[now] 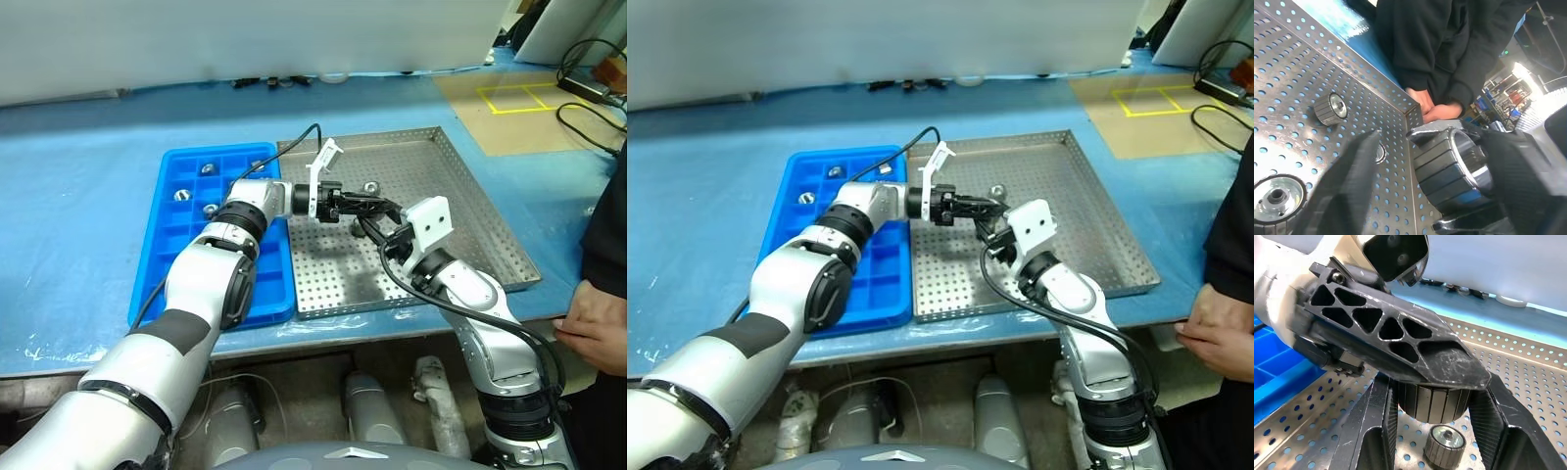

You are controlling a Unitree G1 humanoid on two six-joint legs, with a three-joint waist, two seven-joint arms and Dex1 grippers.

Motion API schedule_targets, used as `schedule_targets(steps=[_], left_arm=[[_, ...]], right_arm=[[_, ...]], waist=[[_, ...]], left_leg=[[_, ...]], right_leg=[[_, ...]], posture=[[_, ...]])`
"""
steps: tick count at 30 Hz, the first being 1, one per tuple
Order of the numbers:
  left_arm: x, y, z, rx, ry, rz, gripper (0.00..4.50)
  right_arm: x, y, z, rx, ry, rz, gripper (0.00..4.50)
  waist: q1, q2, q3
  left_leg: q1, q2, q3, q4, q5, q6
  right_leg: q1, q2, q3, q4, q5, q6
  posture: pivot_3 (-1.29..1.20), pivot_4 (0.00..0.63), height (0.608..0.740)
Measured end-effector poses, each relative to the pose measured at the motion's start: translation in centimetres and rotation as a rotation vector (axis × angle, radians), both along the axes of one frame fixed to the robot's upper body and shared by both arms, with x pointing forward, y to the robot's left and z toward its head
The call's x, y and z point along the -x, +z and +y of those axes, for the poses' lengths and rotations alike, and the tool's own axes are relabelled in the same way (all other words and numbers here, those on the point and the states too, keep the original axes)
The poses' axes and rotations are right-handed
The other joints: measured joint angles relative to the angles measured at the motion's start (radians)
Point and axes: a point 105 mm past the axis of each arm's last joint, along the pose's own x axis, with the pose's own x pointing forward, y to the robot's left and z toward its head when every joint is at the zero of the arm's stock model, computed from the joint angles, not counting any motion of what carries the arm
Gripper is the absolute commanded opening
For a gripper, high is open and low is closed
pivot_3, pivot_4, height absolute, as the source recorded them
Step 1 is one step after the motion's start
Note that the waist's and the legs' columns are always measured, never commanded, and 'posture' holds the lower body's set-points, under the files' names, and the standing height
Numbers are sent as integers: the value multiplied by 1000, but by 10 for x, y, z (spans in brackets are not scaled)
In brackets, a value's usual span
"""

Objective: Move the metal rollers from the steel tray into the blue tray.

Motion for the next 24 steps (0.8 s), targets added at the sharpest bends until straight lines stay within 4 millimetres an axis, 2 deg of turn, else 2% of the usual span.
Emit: schedule_targets(steps=[1,2,15,16,17,20,24], left_arm=[[0,0,0,-1,-1,2,1968],[0,-1,0,-3,-2,2,1875],[2,-3,11,-55,-38,-4,1875],[2,-2,11,-54,-38,-10,1875],[1,-1,12,-54,-39,-17,1875],[1,0,13,-56,-42,-22,1875],[2,1,12,-57,-46,-34,1875]], right_arm=[[0,0,-1,5,-4,-1,1697],[0,0,-1,8,-3,-1,1697],[2,-3,7,18,19,-1,1697],[1,-1,8,15,18,-9,2406],[1,0,8,13,17,-16,2580],[-3,1,4,10,-6,-18,3538],[-6,-1,3,-47,-22,25,3538]], waist=[[0,0,0],[0,0,0],[15,0,0],[16,0,0],[17,0,0],[21,0,0],[22,0,0]], left_leg=[[0,0,0,0,0,0],[0,0,0,0,0,0],[0,0,0,0,0,0],[0,0,0,0,0,0],[0,0,0,0,0,0],[0,0,0,0,0,0],[0,0,0,0,0,0]], right_leg=[[0,0,0,0,0,0],[0,0,0,0,0,0],[0,0,0,0,0,0],[0,0,0,0,0,0],[0,0,0,0,0,0],[0,0,0,0,0,0],[0,0,0,0,0,0]], posture=[[-564,150,740],[-564,150,740],[-558,150,740],[-558,150,740],[-558,150,740],[-557,150,740],[-557,150,740]])
